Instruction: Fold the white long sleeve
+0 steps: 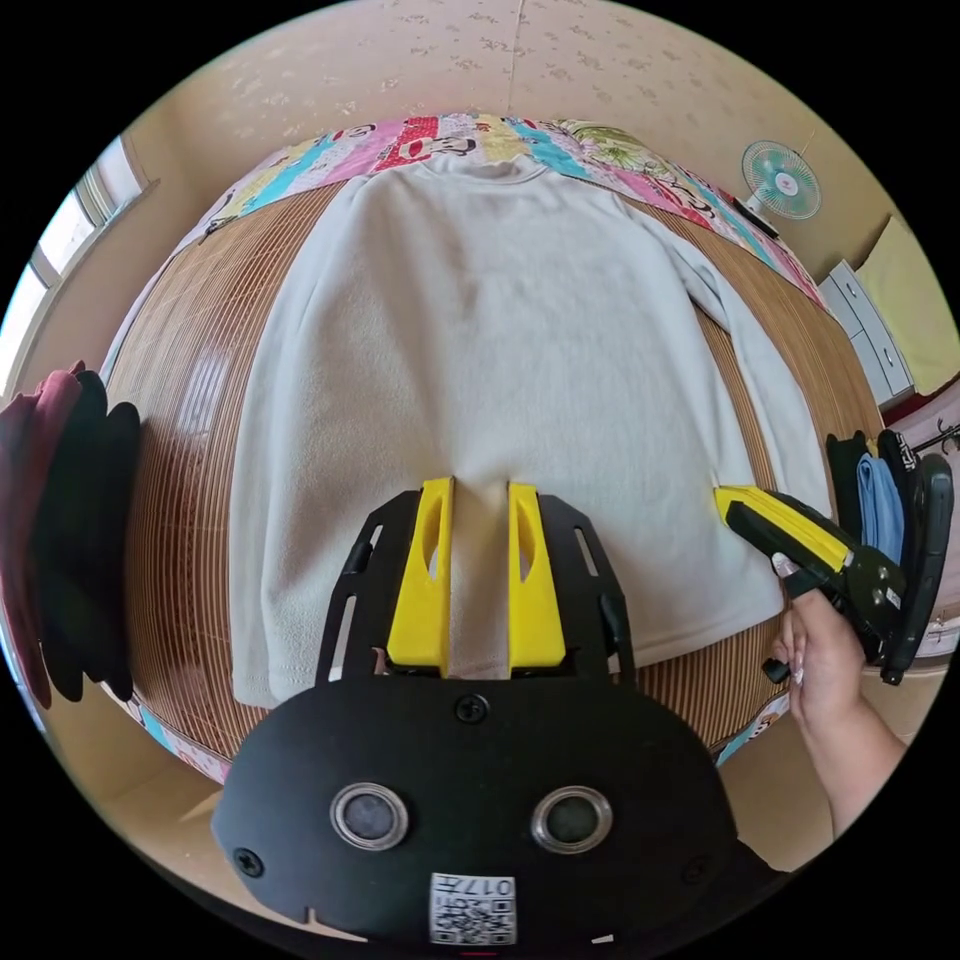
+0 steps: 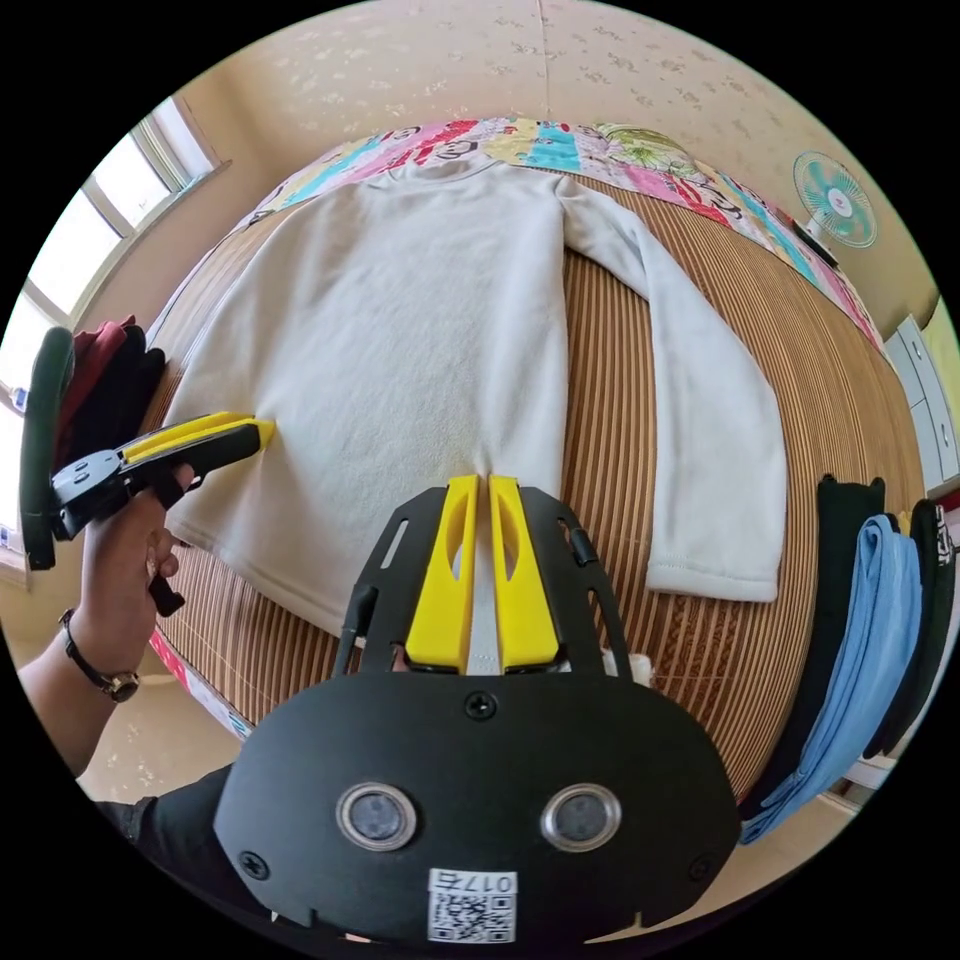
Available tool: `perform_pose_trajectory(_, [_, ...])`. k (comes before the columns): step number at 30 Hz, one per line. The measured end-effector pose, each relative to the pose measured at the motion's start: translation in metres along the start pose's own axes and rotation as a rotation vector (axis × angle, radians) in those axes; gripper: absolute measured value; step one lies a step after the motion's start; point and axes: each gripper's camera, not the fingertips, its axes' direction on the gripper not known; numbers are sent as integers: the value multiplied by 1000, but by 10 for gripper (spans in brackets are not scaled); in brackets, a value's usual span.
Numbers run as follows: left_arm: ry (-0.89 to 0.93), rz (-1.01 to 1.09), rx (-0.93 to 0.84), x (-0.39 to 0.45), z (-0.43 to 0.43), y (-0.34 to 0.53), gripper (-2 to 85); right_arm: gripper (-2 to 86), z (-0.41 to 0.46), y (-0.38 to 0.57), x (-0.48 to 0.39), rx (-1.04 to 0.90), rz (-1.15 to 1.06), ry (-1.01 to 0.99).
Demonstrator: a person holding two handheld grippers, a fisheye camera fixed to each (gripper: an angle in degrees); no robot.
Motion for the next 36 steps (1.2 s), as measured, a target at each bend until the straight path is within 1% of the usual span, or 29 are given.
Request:
perform_pose_trajectory(9, [-1, -8, -1, -36, -19, 22, 88, 29, 2, 45, 24, 28, -73, 47])
perform_pose_trajectory(23, [20, -16, -33, -78, -50, 39, 87, 29, -1, 103, 61, 47, -55, 28])
perform_pose_trajectory(36, [24, -17, -37, -92, -76, 43, 87, 29, -5, 143, 75, 64, -51, 12])
